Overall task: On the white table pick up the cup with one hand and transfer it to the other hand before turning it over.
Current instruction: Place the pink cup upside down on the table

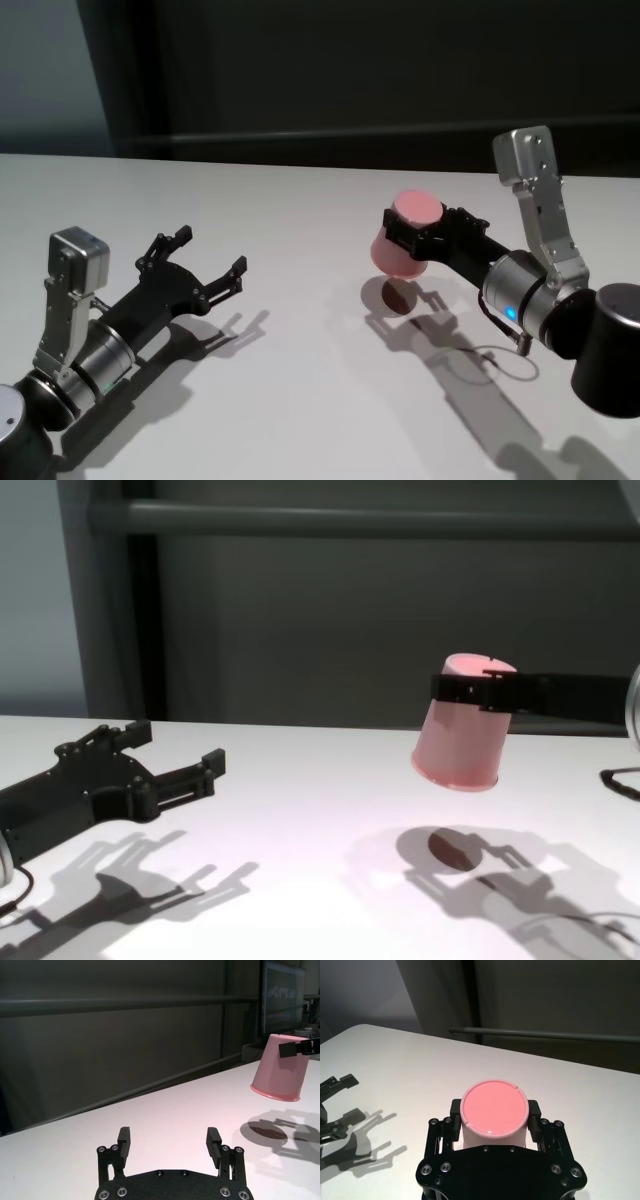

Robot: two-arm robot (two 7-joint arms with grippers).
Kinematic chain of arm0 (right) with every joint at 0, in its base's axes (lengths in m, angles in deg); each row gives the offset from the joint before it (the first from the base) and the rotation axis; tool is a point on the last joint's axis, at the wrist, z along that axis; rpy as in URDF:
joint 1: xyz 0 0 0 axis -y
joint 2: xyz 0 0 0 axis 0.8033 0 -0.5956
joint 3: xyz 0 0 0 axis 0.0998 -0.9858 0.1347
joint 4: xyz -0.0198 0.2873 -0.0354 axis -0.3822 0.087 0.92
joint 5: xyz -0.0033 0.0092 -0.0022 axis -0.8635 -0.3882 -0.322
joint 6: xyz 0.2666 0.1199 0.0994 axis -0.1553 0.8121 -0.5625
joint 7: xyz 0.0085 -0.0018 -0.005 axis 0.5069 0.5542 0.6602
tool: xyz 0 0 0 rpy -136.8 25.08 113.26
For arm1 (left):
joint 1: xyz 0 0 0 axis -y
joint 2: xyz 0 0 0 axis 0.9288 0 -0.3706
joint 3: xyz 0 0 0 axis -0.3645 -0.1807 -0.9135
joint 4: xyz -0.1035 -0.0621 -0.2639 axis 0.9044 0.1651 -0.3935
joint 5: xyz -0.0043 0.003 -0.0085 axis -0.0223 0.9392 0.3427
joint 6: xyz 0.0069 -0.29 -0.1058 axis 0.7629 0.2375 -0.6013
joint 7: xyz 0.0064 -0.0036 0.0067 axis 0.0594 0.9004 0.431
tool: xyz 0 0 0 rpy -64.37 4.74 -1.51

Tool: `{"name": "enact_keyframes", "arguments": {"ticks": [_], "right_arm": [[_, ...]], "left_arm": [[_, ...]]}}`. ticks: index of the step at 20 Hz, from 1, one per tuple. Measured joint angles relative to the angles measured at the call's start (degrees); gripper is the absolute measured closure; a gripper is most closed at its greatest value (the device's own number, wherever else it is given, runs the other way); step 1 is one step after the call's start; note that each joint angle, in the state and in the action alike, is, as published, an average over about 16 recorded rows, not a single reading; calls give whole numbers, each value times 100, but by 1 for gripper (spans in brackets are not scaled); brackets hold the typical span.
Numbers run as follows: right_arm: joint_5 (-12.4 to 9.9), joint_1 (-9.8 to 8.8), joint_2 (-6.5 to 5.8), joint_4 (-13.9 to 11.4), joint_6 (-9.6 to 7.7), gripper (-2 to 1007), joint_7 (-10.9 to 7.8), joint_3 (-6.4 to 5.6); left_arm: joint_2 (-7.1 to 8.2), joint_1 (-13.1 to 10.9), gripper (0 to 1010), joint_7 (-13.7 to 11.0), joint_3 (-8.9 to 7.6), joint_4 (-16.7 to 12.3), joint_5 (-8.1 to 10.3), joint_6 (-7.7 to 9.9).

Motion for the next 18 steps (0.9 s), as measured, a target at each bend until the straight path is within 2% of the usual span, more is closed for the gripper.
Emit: {"name": "enact_keyframes", "arguments": {"ticks": [12,18], "right_arm": [[295,56,138,382,-218,248,-207,237],[431,76,207,507,-309,248,-276,314]], "left_arm": [[0,0,9,0,0,0,0,0],[0,0,9,0,0,0,0,0]]}}
